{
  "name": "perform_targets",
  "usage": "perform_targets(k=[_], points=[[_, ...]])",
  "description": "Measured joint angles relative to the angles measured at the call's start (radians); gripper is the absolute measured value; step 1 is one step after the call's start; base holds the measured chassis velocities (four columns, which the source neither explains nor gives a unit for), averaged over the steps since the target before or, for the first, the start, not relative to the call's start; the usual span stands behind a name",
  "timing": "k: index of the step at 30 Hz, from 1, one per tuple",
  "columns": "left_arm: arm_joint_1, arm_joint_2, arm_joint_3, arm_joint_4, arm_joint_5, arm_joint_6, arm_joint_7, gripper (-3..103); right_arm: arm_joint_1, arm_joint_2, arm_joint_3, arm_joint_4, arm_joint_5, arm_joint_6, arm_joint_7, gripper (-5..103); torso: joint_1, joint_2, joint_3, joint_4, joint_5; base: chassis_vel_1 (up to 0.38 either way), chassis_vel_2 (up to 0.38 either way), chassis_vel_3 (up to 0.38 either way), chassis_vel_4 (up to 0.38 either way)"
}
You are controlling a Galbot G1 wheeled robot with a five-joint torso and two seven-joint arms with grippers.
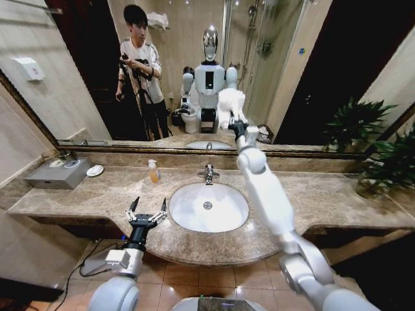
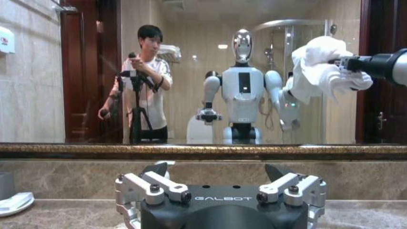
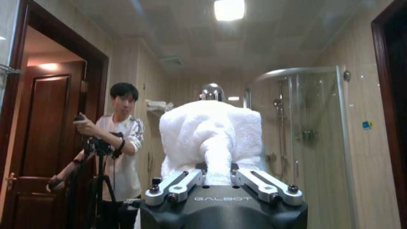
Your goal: Pick up the towel from the sink counter and wipe the mirror surface.
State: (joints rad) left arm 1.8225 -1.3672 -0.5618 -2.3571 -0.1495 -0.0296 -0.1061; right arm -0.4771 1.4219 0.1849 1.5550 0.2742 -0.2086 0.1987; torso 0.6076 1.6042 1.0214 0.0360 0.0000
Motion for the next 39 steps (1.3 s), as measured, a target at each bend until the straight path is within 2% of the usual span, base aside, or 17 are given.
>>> perform_targets(k=[6,15,26,39], points=[[0.0,0.0,0.0,0.0,0.0,0.0,0.0,100,0.092,-0.03,-0.007,0.014,0.036,-0.02,0.02,13,0.0,0.0,0.0,0.0,-0.0001,0.0,0.0,0.0,0.0],[0.0,0.0,0.0,0.0,0.0,0.0,0.0,100,0.177,-0.027,-0.002,0.006,0.065,-0.042,0.043,13,0.0,0.0,0.0,0.0,-0.0003,0.0,0.0,0.0,0.0],[0.0,0.0,0.0,0.0,0.0,0.0,0.0,100,-0.022,-0.01,0.015,0.009,0.015,-0.005,0.005,13,0.0,0.0,0.0,-0.0003,0.0,0.0,0.0,0.0,0.0],[0.0,0.0,0.0,0.0,0.0,0.0,0.0,100,-0.038,-0.001,-0.01,0.036,-0.032,0.01,-0.019,13,0.0,0.0,0.0,0.0,-0.0002,0.0,0.0,0.0,0.0]])
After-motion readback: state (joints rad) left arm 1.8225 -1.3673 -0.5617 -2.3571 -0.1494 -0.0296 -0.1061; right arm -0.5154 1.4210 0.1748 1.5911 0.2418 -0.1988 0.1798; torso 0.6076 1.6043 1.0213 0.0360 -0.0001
